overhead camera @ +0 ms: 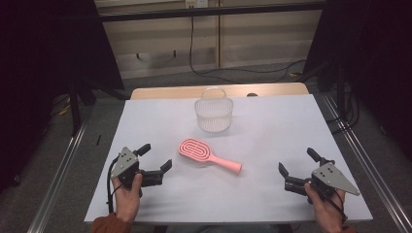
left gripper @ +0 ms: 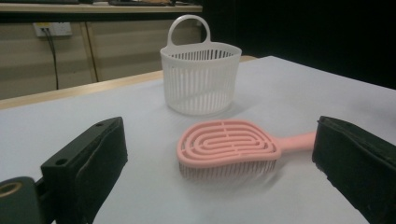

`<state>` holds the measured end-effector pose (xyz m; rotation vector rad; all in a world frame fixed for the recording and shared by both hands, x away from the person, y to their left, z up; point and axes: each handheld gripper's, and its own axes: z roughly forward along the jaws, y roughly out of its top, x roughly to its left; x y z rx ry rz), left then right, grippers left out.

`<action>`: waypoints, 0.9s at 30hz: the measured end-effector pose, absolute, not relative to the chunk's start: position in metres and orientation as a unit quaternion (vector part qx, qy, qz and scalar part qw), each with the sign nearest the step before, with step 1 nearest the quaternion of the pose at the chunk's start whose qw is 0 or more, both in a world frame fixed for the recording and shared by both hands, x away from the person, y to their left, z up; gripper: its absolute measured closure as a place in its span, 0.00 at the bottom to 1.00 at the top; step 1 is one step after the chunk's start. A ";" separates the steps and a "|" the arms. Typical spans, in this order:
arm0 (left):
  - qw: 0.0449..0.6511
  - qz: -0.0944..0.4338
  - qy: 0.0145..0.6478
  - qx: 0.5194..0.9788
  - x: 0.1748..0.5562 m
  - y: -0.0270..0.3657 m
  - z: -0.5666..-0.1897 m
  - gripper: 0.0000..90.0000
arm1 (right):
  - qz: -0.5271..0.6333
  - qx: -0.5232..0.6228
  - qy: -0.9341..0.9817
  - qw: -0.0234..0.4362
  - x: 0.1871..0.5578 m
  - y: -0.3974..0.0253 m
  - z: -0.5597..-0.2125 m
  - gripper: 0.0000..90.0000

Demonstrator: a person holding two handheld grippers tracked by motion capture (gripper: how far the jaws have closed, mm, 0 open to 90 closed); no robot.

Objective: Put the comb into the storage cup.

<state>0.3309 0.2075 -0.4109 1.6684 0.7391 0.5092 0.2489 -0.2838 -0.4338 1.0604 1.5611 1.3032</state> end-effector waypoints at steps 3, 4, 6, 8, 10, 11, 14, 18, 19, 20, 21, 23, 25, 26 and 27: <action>0.598 0.218 0.299 0.711 0.332 0.208 -0.407 0.02 | 0.518 0.422 0.620 0.410 0.249 -0.284 -0.434 0.00; 0.602 0.219 0.293 0.710 0.332 0.208 -0.406 0.02 | 0.519 0.421 0.621 0.410 0.248 -0.284 -0.434 0.00; 0.608 0.214 0.291 0.707 0.333 0.207 -0.405 0.02 | 0.519 0.421 0.624 0.406 0.248 -0.284 -0.434 0.00; 0.605 0.221 0.285 0.710 0.334 0.205 -0.403 0.02 | 0.518 0.419 0.625 0.406 0.248 -0.283 -0.434 0.00; 0.615 0.214 0.276 0.707 0.336 0.199 -0.400 0.02 | 0.519 0.417 0.626 0.407 0.248 -0.283 -0.434 0.00; 0.616 0.215 0.273 0.707 0.337 0.196 -0.400 0.01 | 0.519 0.419 0.625 0.407 0.248 -0.283 -0.434 0.00; 0.614 0.223 0.265 0.709 0.340 0.193 -0.399 0.01 | 0.518 0.419 0.625 0.407 0.248 -0.283 -0.434 0.00; 0.609 0.215 0.267 0.715 0.346 0.185 -0.398 0.01 | 0.518 0.418 0.626 0.407 0.249 -0.283 -0.434 0.00; 0.602 0.208 0.269 0.723 0.347 0.182 -0.398 0.01 | 0.518 0.418 0.626 0.407 0.249 -0.283 -0.434 0.00; 0.596 0.204 0.269 0.729 0.348 0.178 -0.397 0.01 | 0.518 0.419 0.625 0.406 0.249 -0.283 -0.435 0.00; 0.602 0.191 0.275 0.725 0.348 0.176 -0.396 0.01 | 0.519 0.419 0.625 0.406 0.249 -0.283 -0.435 0.00; 0.612 0.189 0.261 0.722 0.349 0.169 -0.394 0.01 | 0.519 0.417 0.626 0.406 0.249 -0.283 -0.435 0.00; 0.612 0.199 0.255 0.722 0.351 0.165 -0.393 0.01 | 0.519 0.417 0.626 0.406 0.249 -0.283 -0.435 0.00; 0.614 0.193 0.261 0.719 0.353 0.163 -0.393 0.01 | 0.519 0.417 0.626 0.405 0.249 -0.283 -0.435 0.00; 0.614 0.193 0.261 0.719 0.353 0.163 -0.393 0.02 | 0.519 0.416 0.626 0.406 0.249 -0.283 -0.435 0.00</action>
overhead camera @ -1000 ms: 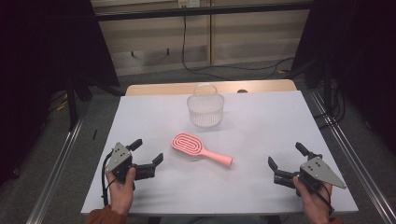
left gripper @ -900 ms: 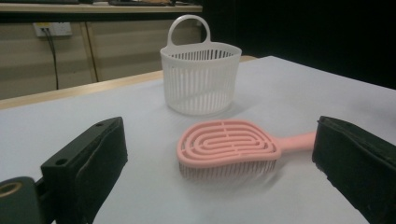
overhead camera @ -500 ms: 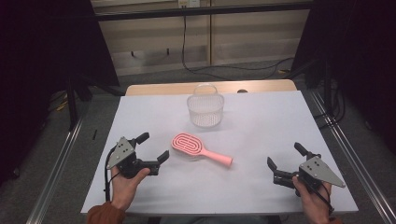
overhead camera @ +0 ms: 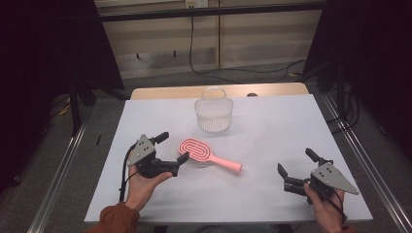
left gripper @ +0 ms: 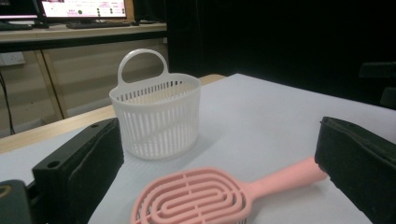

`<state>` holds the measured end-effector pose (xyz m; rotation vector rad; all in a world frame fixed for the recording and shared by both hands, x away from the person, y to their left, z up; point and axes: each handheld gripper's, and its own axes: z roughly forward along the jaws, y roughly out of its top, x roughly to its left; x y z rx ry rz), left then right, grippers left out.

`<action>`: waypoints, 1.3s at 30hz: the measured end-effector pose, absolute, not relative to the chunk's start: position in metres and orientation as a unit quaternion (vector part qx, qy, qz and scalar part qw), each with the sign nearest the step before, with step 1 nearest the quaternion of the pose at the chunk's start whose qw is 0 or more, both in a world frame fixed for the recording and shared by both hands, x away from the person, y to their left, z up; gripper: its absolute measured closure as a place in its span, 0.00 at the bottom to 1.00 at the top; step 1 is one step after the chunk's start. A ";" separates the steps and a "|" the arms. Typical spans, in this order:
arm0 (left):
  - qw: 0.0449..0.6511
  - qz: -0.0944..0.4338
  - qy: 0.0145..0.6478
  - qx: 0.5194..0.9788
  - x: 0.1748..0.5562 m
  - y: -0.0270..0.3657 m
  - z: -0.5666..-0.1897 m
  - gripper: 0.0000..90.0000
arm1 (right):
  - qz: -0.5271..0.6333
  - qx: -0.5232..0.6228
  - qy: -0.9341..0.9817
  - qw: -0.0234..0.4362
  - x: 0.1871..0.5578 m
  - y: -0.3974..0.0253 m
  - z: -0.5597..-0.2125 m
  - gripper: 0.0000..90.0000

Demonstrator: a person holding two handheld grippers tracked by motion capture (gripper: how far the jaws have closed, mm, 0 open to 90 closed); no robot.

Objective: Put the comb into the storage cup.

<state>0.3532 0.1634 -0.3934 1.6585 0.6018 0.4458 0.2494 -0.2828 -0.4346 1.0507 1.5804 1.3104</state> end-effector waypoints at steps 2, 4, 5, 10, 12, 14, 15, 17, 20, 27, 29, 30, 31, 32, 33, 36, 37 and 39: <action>0.609 0.192 0.270 0.721 0.356 0.159 -0.393 0.01 | 0.519 0.417 0.626 0.406 0.249 -0.283 -0.435 0.00; 0.612 0.186 0.268 0.721 0.360 0.155 -0.390 0.01 | 0.519 0.417 0.626 0.406 0.249 -0.283 -0.435 0.00; 0.614 0.192 0.263 0.719 0.361 0.152 -0.389 0.01 | 0.519 0.417 0.626 0.406 0.249 -0.283 -0.435 0.00; 0.616 0.203 0.256 0.717 0.368 0.145 -0.387 0.02 | 0.519 0.417 0.627 0.405 0.249 -0.283 -0.435 0.00; 0.615 0.214 0.244 0.719 0.372 0.141 -0.386 0.02 | 0.519 0.417 0.627 0.405 0.249 -0.283 -0.435 0.00; 0.618 0.234 0.231 0.714 0.378 0.137 -0.384 0.02 | 0.519 0.416 0.627 0.405 0.249 -0.283 -0.435 0.00; 0.617 0.232 0.232 0.715 0.380 0.136 -0.383 0.02 | 0.519 0.417 0.627 0.405 0.249 -0.283 -0.435 0.00; 0.618 0.233 0.231 0.715 0.383 0.135 -0.382 0.02 | 0.519 0.417 0.627 0.404 0.250 -0.283 -0.435 0.00; 0.618 0.239 0.234 0.711 0.390 0.132 -0.379 0.02 | 0.519 0.417 0.627 0.405 0.249 -0.283 -0.435 0.00; 0.630 0.241 0.245 0.696 0.406 0.125 -0.383 0.05 | 0.522 0.418 0.628 0.398 0.250 -0.283 -0.435 0.00; 0.628 0.243 0.247 0.697 0.409 0.124 -0.386 0.05 | 0.521 0.418 0.627 0.400 0.250 -0.283 -0.435 0.00; 0.627 0.246 0.246 0.697 0.410 0.124 -0.388 0.05 | 0.522 0.418 0.627 0.400 0.250 -0.283 -0.435 0.00; 0.626 0.244 0.247 0.698 0.412 0.124 -0.389 0.05 | 0.522 0.418 0.627 0.401 0.250 -0.283 -0.435 0.00; 0.621 0.244 0.249 0.702 0.412 0.124 -0.391 0.05 | 0.522 0.418 0.627 0.400 0.250 -0.283 -0.435 0.00; 0.620 0.243 0.248 0.704 0.413 0.123 -0.392 0.05 | 0.522 0.418 0.627 0.400 0.250 -0.283 -0.435 0.00; 0.623 0.233 0.245 0.705 0.412 0.123 -0.394 0.12 | 0.521 0.418 0.627 0.401 0.250 -0.283 -0.435 0.00; 0.621 0.235 0.247 0.705 0.412 0.123 -0.394 0.13 | 0.521 0.418 0.627 0.400 0.249 -0.283 -0.435 0.00; 0.628 0.226 0.242 0.704 0.413 0.123 -0.394 0.23 | 0.521 0.417 0.628 0.399 0.249 -0.283 -0.435 0.00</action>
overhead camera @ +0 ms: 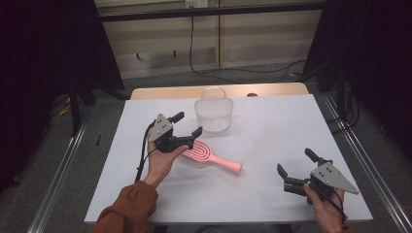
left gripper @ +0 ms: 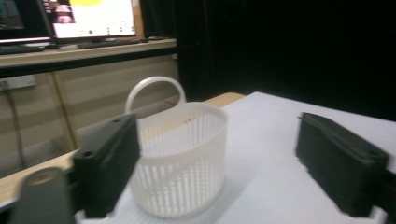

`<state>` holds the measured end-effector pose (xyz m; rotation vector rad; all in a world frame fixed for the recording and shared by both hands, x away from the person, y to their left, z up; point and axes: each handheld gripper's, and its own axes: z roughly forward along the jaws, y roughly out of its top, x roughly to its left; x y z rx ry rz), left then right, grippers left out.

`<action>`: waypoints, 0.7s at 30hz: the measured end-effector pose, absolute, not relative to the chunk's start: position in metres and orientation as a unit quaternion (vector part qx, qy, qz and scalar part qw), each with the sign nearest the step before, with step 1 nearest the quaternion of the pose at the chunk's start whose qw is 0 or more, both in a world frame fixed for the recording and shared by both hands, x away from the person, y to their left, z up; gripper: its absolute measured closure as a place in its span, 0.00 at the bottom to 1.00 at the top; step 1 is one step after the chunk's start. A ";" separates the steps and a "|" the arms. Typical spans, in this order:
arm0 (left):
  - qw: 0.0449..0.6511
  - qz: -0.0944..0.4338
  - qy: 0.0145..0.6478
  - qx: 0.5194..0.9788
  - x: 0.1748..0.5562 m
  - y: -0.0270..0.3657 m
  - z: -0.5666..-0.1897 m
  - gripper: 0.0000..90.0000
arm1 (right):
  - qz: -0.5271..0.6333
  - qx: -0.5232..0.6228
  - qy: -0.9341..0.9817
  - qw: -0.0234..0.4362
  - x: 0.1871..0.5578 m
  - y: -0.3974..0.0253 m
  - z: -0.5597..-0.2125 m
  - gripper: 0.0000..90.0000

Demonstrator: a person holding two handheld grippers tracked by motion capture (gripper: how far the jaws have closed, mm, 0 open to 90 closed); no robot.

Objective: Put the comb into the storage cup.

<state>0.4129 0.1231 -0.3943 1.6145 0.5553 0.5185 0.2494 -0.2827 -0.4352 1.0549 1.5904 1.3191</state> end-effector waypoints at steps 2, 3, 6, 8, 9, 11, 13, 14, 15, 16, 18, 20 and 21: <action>0.623 0.230 0.244 0.707 0.414 0.123 -0.396 0.28 | 0.522 0.416 0.628 0.400 0.249 -0.283 -0.435 0.00; 0.623 0.230 0.244 0.707 0.414 0.123 -0.396 0.33 | 0.522 0.416 0.629 0.398 0.249 -0.283 -0.435 0.00; 0.622 0.230 0.250 0.706 0.415 0.123 -0.398 0.37 | 0.522 0.416 0.629 0.398 0.249 -0.283 -0.435 0.00; 0.620 0.232 0.245 0.708 0.415 0.123 -0.398 0.42 | 0.522 0.416 0.629 0.398 0.249 -0.283 -0.435 0.00; 0.617 0.234 0.247 0.710 0.414 0.124 -0.398 0.43 | 0.522 0.416 0.629 0.399 0.249 -0.283 -0.435 0.00; 0.623 0.224 0.246 0.708 0.413 0.123 -0.397 0.51 | 0.521 0.416 0.629 0.399 0.249 -0.283 -0.435 0.00; 0.619 0.238 0.242 0.708 0.412 0.123 -0.396 0.59 | 0.521 0.415 0.630 0.399 0.248 -0.283 -0.435 0.00; 0.619 0.238 0.242 0.708 0.414 0.124 -0.396 0.63 | 0.521 0.415 0.630 0.399 0.248 -0.283 -0.435 0.00; 0.617 0.238 0.242 0.710 0.415 0.124 -0.398 0.64 | 0.521 0.415 0.630 0.400 0.248 -0.283 -0.435 0.00; 0.615 0.238 0.243 0.711 0.415 0.124 -0.399 0.68 | 0.521 0.415 0.630 0.399 0.248 -0.283 -0.435 0.00; 0.617 0.231 0.248 0.710 0.417 0.126 -0.400 0.71 | 0.522 0.415 0.630 0.399 0.248 -0.283 -0.435 0.00; 0.620 0.221 0.247 0.711 0.419 0.128 -0.400 0.77 | 0.522 0.414 0.630 0.398 0.248 -0.283 -0.435 0.00; 0.624 0.214 0.250 0.709 0.420 0.129 -0.400 0.89 | 0.522 0.415 0.630 0.399 0.248 -0.283 -0.435 0.00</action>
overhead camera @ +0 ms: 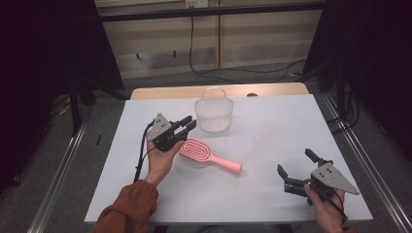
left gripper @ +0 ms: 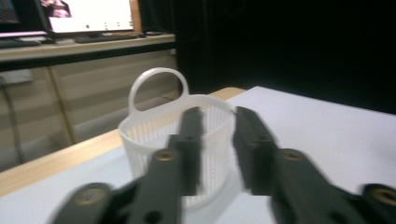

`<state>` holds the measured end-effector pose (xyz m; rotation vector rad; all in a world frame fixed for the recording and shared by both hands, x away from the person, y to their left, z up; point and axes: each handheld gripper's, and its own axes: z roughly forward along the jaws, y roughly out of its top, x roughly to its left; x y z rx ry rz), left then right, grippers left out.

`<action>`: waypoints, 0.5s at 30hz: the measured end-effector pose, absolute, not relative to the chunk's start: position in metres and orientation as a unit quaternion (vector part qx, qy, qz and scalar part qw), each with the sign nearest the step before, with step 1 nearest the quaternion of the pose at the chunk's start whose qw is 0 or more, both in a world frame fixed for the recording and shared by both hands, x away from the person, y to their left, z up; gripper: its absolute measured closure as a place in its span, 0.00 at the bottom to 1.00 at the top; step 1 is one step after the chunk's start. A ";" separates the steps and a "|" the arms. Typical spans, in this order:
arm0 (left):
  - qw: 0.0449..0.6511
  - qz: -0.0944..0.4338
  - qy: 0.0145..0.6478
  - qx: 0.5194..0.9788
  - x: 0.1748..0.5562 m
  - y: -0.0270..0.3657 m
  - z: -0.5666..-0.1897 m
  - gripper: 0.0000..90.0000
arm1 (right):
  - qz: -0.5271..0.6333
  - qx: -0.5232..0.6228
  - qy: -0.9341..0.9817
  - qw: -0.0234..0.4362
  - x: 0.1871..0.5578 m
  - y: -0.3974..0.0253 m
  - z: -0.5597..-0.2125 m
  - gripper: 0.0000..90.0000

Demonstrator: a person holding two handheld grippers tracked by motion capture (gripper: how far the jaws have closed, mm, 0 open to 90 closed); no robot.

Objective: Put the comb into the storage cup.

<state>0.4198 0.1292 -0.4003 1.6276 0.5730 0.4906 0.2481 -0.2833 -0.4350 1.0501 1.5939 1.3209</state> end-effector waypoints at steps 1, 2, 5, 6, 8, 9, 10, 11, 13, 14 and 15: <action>0.621 0.217 0.248 0.711 0.420 0.130 -0.400 0.89 | 0.522 0.415 0.630 0.399 0.248 -0.283 -0.435 0.00; 0.620 0.220 0.246 0.712 0.421 0.132 -0.400 0.92 | 0.522 0.415 0.630 0.398 0.248 -0.283 -0.435 0.00; 0.626 0.198 0.259 0.708 0.422 0.133 -0.400 1.00 | 0.523 0.413 0.631 0.398 0.248 -0.283 -0.435 0.00; 0.633 0.186 0.265 0.704 0.422 0.134 -0.401 1.00 | 0.522 0.414 0.630 0.398 0.248 -0.283 -0.435 0.00; 0.625 0.195 0.259 0.710 0.422 0.133 -0.400 1.00 | 0.522 0.414 0.631 0.398 0.248 -0.283 -0.435 0.00; 0.624 0.194 0.260 0.711 0.422 0.132 -0.400 1.00 | 0.522 0.414 0.631 0.398 0.248 -0.283 -0.435 0.00; 0.624 0.181 0.263 0.713 0.422 0.132 -0.401 1.00 | 0.522 0.414 0.630 0.398 0.248 -0.283 -0.435 0.00; 0.622 0.179 0.262 0.715 0.422 0.131 -0.401 1.00 | 0.522 0.414 0.631 0.398 0.248 -0.283 -0.435 0.00; 0.621 0.161 0.263 0.721 0.423 0.130 -0.402 1.00 | 0.525 0.413 0.630 0.397 0.248 -0.283 -0.435 0.00; 0.617 0.151 0.271 0.723 0.423 0.130 -0.402 1.00 | 0.525 0.413 0.630 0.397 0.248 -0.283 -0.435 0.00; 0.616 0.142 0.279 0.723 0.423 0.131 -0.402 1.00 | 0.525 0.412 0.629 0.398 0.248 -0.283 -0.435 0.00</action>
